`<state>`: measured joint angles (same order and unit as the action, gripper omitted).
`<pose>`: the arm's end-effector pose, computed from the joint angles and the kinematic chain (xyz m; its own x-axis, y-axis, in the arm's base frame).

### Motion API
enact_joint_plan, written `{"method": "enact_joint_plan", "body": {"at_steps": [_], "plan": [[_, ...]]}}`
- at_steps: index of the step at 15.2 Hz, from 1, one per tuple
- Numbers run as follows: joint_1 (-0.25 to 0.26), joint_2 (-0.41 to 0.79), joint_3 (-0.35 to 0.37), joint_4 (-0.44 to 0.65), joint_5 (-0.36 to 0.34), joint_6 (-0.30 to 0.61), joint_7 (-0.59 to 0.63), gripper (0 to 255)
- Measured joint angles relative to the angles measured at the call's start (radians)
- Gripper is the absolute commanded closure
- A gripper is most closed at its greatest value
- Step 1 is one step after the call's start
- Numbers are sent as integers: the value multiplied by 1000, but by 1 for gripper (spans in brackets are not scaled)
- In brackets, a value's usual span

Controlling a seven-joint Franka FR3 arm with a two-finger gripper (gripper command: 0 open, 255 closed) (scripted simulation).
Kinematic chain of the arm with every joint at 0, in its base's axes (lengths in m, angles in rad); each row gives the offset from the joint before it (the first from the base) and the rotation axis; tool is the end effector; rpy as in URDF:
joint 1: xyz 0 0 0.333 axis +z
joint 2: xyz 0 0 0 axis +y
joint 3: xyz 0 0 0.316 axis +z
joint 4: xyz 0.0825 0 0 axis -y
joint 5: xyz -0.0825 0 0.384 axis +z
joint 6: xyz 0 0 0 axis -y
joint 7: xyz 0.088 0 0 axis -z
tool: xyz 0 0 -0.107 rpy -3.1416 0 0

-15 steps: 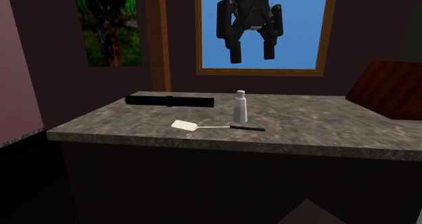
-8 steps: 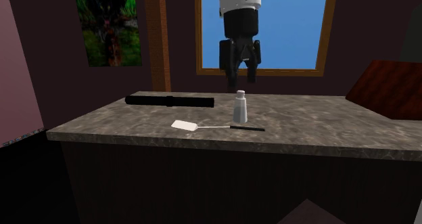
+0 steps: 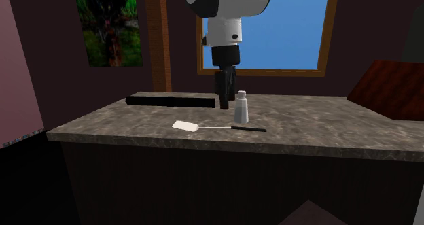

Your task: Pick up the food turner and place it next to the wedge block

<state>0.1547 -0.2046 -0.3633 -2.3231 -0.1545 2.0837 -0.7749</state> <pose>0.4607 -0.1080 0.4132 0.7917 0.6063 -0.0747 0.6086 -0.7935 0.0089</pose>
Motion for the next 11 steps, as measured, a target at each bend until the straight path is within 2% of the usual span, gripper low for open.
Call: {"method": "enact_joint_plan", "body": {"at_steps": [4,11], "plan": [[27,137,-18,53,54,85,-175,0],[25,198,-25,18,76,180,-219,0]]}}
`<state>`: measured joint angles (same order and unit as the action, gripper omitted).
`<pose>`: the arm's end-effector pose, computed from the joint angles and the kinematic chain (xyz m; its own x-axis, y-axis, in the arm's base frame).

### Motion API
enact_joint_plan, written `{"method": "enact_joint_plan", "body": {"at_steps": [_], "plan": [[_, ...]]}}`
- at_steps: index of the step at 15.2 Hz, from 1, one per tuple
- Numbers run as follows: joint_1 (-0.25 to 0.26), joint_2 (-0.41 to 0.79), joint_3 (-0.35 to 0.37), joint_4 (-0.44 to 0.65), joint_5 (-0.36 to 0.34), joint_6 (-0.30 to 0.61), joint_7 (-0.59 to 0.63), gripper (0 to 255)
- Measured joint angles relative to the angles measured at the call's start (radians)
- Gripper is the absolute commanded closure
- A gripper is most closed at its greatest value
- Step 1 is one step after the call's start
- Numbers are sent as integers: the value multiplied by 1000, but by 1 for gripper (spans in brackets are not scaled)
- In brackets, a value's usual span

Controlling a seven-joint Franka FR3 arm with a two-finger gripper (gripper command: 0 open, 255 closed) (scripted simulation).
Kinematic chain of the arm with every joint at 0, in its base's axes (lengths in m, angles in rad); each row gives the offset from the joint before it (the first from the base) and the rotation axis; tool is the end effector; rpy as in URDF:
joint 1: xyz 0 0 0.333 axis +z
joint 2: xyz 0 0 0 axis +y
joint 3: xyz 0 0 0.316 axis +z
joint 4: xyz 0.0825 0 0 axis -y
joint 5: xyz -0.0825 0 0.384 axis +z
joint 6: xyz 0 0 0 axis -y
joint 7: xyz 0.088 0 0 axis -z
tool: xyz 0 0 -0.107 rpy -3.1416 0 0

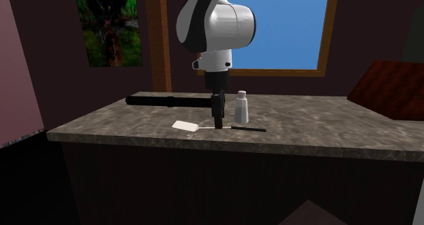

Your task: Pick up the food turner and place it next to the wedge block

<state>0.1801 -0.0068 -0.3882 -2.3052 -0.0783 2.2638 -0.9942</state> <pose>0.4949 -0.1066 0.3456 0.6680 0.7412 -0.0667 0.7428 -0.6695 -0.0001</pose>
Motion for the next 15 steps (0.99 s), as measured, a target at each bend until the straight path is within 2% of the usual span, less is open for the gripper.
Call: {"method": "enact_joint_plan", "body": {"at_steps": [7,8,15], "plan": [[0,16,0,-3,6,18,-4,0],[0,16,0,-3,6,18,-4,255],[0,16,0,-3,6,18,-4,255]]}}
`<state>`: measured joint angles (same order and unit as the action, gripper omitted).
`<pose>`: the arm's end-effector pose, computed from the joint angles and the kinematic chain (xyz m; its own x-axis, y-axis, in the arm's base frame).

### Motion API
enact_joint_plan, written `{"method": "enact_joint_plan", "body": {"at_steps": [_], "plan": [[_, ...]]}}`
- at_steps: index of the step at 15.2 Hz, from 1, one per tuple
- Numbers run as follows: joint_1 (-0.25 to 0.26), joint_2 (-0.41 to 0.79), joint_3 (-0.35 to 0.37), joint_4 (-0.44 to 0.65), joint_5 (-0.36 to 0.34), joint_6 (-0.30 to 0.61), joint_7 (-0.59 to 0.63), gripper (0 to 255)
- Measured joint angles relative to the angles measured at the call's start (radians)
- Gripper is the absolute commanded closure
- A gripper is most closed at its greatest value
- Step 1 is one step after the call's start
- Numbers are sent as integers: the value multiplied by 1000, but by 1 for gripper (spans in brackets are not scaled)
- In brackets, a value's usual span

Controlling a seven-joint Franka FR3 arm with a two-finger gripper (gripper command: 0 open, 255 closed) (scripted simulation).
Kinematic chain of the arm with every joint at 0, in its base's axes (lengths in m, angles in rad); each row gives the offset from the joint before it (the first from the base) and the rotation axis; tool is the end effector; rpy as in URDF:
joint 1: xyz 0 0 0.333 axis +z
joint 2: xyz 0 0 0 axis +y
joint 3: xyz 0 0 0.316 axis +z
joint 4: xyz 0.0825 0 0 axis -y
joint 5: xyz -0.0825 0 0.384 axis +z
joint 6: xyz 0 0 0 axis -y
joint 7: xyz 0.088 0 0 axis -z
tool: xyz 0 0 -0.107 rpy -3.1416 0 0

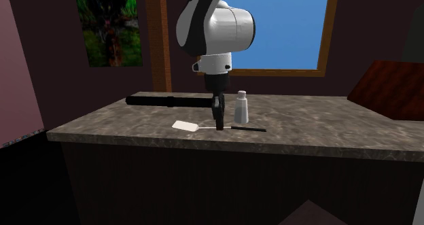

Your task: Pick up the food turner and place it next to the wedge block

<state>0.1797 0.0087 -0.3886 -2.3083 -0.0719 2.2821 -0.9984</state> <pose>0.4961 -0.1069 0.3385 0.6680 0.7412 -0.0664 0.7429 -0.6694 0.0004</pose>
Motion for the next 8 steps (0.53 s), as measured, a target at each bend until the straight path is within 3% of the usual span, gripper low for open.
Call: {"method": "enact_joint_plan", "body": {"at_steps": [8], "plan": [[1,-33,2,22,-12,-52,8,255]]}}
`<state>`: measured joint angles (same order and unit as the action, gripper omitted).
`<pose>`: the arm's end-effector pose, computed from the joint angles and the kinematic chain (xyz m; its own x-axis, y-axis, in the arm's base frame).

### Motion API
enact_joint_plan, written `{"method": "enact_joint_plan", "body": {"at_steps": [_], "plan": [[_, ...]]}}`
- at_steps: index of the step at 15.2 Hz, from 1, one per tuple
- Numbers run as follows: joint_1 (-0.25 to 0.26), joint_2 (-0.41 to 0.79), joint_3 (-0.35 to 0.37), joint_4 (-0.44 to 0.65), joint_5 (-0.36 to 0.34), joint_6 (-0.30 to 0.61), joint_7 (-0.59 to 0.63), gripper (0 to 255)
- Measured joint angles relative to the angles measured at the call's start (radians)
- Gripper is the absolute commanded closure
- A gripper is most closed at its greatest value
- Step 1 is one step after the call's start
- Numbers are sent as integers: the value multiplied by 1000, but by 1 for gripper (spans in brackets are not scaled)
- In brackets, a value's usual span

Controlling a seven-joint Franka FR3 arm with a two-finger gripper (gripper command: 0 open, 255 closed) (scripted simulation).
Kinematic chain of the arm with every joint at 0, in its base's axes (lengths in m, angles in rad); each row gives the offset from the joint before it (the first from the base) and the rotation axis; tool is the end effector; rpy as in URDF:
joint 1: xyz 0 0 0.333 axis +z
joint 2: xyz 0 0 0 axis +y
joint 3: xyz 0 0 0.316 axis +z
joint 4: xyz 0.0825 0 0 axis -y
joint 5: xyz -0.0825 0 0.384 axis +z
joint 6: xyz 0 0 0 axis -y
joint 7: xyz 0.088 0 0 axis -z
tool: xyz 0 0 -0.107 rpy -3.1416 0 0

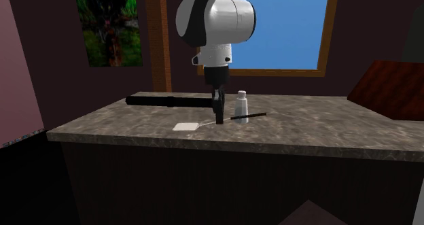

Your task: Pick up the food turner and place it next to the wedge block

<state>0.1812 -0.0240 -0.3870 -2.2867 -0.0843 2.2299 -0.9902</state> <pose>0.4965 -0.1065 0.3588 0.6679 0.7413 -0.0662 0.7430 -0.6693 0.0007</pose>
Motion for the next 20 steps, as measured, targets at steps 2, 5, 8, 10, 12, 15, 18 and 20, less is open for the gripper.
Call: {"method": "enact_joint_plan", "body": {"at_steps": [2,5,8,10,12,15,18,20], "plan": [[1,-20,2,13,-7,-32,7,255],[1,-40,2,33,-13,-71,7,255],[1,-63,4,53,-21,-112,10,255],[1,-70,6,71,-22,-137,11,255],[2,-83,8,88,-26,-167,13,255],[2,-99,10,113,-29,-207,14,255],[3,-113,13,141,-32,-248,16,255],[4,-119,15,160,-33,-273,16,255]]}}
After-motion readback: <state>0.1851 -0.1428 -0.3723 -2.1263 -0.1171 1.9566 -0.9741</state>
